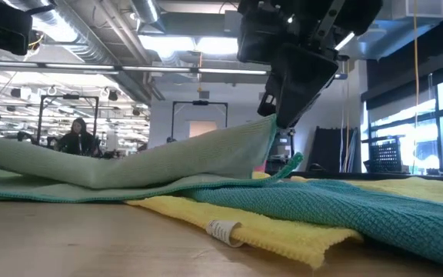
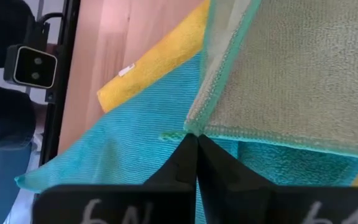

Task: Fold microfiber towels
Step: Fold the light green microfiber cloth

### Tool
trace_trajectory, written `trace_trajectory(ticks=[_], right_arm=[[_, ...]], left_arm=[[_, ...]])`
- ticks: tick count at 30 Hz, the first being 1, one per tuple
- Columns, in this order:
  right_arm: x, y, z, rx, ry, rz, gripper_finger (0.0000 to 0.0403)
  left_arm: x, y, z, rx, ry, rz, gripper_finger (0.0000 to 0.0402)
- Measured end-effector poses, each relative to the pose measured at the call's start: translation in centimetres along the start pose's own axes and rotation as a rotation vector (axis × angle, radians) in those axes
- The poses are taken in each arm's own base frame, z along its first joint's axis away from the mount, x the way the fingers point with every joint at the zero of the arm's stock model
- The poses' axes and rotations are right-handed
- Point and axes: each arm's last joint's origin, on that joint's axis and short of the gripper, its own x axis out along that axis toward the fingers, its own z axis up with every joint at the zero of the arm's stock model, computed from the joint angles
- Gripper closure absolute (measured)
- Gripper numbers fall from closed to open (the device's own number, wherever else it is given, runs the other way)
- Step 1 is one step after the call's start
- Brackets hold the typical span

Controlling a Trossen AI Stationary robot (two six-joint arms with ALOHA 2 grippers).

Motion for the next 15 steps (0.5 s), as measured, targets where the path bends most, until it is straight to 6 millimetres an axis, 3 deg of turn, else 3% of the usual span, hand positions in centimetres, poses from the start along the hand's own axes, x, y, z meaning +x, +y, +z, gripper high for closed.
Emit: trace_trajectory(ticks=[9,15], right_arm=[[0.00,-0.20,-0.32,0.009,0.020,-0.078,0.0386],[-0.06,-0.34,-0.27,0.013,0.015,-0.087,0.0342]], left_arm=[[-0.24,0.00,-0.80,0.044,0.001,-0.008,0.0401],[-0.27,-0.02,-0.82,0.049,-0.029,-0.011,0.0375]])
